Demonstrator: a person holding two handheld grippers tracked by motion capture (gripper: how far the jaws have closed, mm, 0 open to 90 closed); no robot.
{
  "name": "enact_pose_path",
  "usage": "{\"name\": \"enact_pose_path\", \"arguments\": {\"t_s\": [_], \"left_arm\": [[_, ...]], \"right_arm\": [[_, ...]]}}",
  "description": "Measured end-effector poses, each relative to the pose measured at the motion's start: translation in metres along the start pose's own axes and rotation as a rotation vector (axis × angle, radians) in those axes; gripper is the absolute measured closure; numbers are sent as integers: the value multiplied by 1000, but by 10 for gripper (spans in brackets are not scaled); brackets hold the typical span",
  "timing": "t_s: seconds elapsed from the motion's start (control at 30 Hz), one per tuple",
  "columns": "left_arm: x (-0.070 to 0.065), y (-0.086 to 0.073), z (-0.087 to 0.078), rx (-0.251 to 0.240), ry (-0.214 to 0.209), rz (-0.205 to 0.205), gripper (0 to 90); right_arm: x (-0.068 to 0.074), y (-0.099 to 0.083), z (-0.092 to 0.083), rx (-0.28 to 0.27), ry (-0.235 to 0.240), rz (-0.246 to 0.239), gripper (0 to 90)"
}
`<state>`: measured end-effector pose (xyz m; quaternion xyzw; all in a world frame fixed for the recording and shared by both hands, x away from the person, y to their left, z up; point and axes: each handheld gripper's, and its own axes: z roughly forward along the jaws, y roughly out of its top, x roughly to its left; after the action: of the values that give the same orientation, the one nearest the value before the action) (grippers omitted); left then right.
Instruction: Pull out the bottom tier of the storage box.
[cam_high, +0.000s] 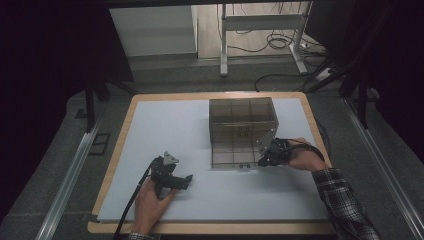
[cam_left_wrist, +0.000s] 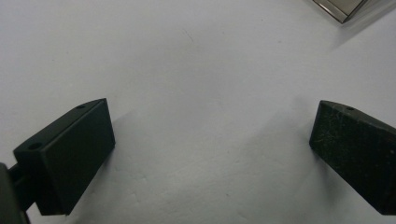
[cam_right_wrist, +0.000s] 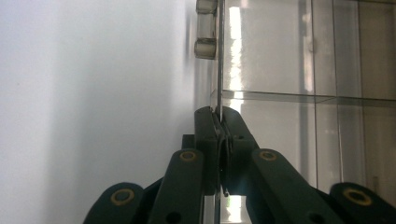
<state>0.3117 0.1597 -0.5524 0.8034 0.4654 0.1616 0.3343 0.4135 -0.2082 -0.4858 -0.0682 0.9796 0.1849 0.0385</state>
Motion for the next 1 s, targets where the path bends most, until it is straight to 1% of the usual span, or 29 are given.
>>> {"name": "enact_pose_path", "arguments": {"t_s": [0.1,0.2,0.4,0.47,0.5,0.53,0.7,0.73,0.8,0.87,0.93,0.97,1.0], "left_arm": [[0,0,0,0,0,0,0],[0,0,0,0,0,0,0],[0,0,0,0,0,0,0],[0,0,0,0,0,0,0],[0,0,0,0,0,0,0],[0,0,0,0,0,-1,0],[0,0,0,0,0,-1,0],[0,0,0,0,0,-1,0],[0,0,0,0,0,-1,0],[0,0,0,0,0,-1,0],[0,0,0,0,0,-1,0],[0,0,0,0,0,0,0],[0,0,0,0,0,0,0]], "right_arm": [[0,-3,4,-5,8,4,864],[1,-5,3,-30,-3,14,831],[3,-2,2,-33,-16,14,781],[4,-2,2,-42,-15,16,770],[4,-1,2,-39,-31,15,764],[4,-1,2,-41,-25,17,757],[6,0,1,-49,-34,21,723],[6,0,1,-56,-27,22,715],[8,1,-1,-54,-45,23,707],[8,1,-1,-57,-53,22,695],[8,1,-2,-61,-60,33,686],[9,1,-2,-71,-47,42,677],[9,1,-2,-74,-54,41,671]]}}
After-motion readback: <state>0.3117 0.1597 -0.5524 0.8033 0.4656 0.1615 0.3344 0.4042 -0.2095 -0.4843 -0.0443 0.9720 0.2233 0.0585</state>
